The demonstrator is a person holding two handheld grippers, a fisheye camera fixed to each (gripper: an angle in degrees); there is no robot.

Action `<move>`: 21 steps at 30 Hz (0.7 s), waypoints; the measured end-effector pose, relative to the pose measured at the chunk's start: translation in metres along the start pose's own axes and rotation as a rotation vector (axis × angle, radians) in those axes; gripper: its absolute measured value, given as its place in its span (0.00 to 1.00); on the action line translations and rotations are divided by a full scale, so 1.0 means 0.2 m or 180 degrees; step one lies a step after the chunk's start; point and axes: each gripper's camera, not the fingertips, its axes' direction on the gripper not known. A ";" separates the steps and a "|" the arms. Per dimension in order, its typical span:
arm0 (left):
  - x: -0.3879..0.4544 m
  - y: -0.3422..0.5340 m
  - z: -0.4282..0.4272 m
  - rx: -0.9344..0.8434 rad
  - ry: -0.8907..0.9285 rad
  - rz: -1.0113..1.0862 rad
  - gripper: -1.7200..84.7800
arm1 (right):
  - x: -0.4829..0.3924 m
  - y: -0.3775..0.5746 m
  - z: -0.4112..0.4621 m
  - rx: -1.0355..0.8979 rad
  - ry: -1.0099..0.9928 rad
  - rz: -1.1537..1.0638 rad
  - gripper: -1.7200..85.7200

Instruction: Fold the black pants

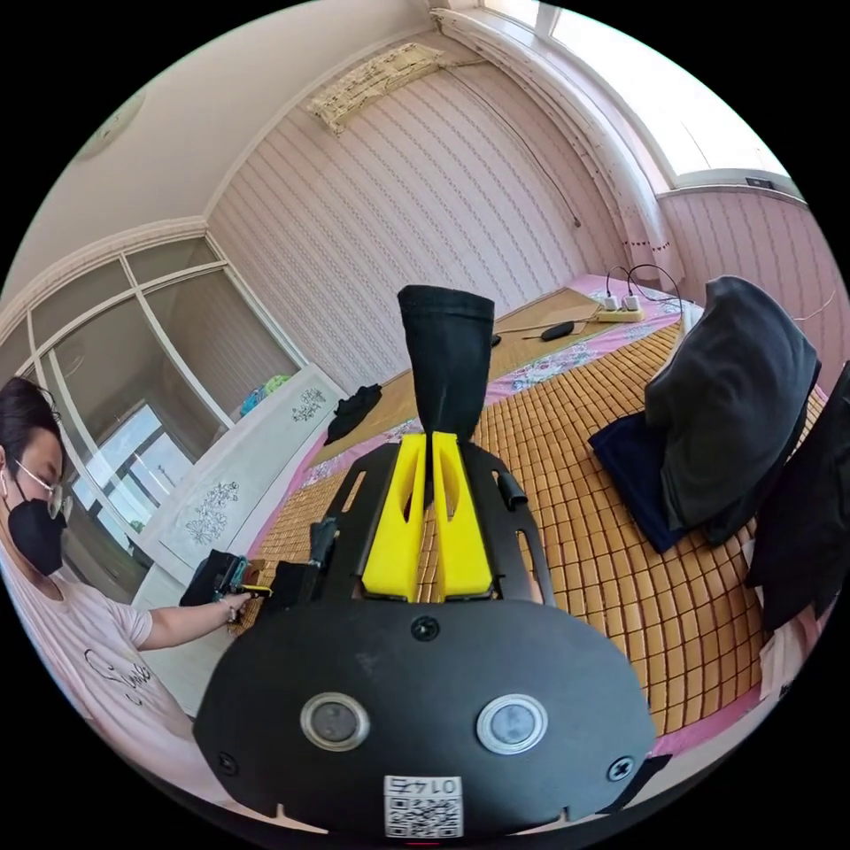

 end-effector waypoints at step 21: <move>0.26 0.53 -0.25 0.1010 0.1189 0.0986 0.07 | 0.77 0.48 -0.32 -0.1788 0.1545 0.1195 0.14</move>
